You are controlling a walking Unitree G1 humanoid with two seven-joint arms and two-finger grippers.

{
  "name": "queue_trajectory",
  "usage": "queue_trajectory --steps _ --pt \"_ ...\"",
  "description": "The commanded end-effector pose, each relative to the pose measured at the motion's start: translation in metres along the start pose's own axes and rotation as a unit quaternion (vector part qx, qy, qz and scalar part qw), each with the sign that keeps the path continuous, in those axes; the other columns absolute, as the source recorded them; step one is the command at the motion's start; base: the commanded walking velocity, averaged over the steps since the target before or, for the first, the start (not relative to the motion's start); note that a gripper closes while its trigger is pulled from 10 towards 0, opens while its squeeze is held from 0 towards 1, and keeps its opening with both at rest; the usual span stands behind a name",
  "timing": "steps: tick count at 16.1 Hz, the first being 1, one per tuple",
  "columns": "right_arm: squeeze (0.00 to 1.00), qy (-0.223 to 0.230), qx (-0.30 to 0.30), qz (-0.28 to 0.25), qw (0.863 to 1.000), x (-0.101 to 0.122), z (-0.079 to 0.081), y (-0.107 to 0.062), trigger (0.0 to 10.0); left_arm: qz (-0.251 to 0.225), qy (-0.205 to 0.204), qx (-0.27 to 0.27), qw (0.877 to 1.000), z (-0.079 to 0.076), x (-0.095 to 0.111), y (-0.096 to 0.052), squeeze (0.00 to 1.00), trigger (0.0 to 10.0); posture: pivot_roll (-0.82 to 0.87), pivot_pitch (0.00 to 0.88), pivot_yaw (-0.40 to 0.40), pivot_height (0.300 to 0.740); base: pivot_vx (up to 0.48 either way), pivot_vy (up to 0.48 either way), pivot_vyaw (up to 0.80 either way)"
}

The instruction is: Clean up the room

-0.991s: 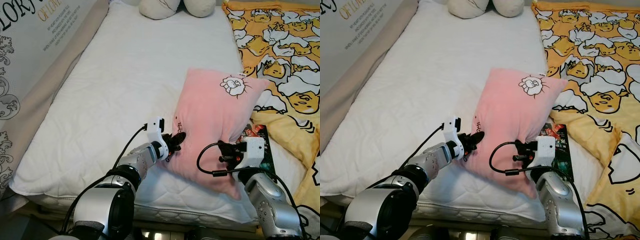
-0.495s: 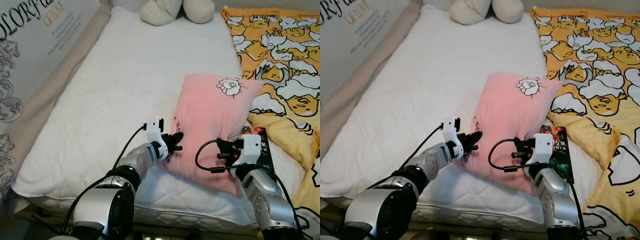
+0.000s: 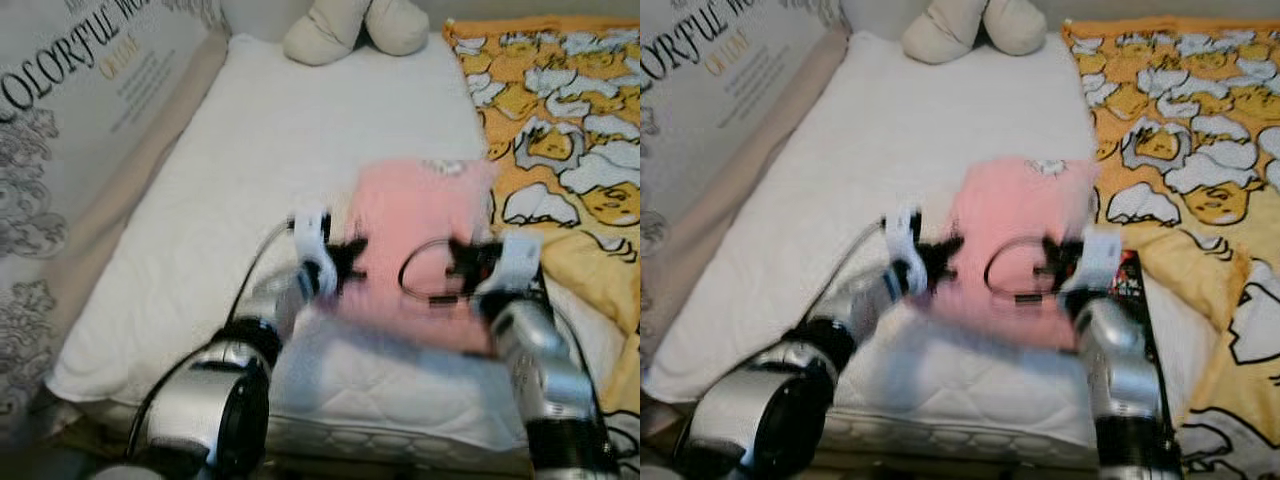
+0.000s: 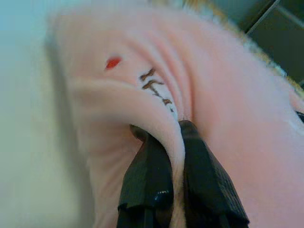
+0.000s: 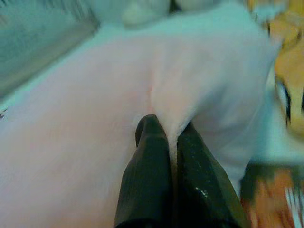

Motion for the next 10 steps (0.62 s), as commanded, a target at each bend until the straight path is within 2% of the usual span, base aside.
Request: queue_trajectory --steps 1,2,3,5,6,8,10 --pt "0.00 -0.012 0.012 -0.046 0.999 0.031 0.007 0.005 0.0 -0.040 0.050 -0.012 0.998 -0.007 0.032 0.004 0.00 0.0 -0.16 0.000 0.142 0.740 0.000 0.000 0.00" --pt "0.00 -0.014 0.004 -0.058 0.998 0.040 0.002 0.006 0.0 -0.055 0.071 -0.008 0.996 -0.006 0.041 0.003 0.00 0.0 -0.16 0.000 0.136 0.740 0.000 0.000 0.00" --pt "0.00 -0.027 -0.001 -0.078 0.997 0.055 0.000 0.006 0.0 -0.083 0.092 -0.014 0.992 -0.008 0.061 -0.001 0.00 0.0 -0.16 0.000 0.125 0.740 0.000 0.000 0.00" --pt "0.00 -0.055 0.000 -0.101 0.993 0.075 0.001 0.005 0.0 -0.135 0.150 -0.005 0.980 -0.007 0.101 -0.009 0.00 0.0 -0.14 0.000 0.085 0.740 0.000 0.000 0.00" --pt "0.00 -0.061 0.000 -0.109 0.992 0.080 0.002 0.005 0.0 -0.151 0.169 0.001 0.974 -0.006 0.113 -0.014 0.00 0.0 -0.14 0.000 0.075 0.740 0.000 0.000 0.00" --pt "0.00 -0.054 -0.004 -0.106 0.993 0.079 0.000 0.006 0.0 -0.163 0.167 0.018 0.972 -0.001 0.119 -0.019 0.00 0.0 -0.11 0.000 0.063 0.740 0.000 0.000 0.00" --pt "0.00 -0.047 -0.010 -0.092 0.995 0.067 -0.006 0.007 0.0 -0.155 0.153 0.039 0.975 0.006 0.106 -0.022 0.00 0.0 -0.09 0.000 0.051 0.740 0.000 0.146 0.00"
Point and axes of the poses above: a point about 5 cm out from each wrist's last joint towards the gripper, its own y axis pointing out of the wrist towards the gripper, its own x axis along the axis of the wrist's last joint, z = x × y, the point moved 6 cm from there along y, pointing out of the wrist towards the gripper
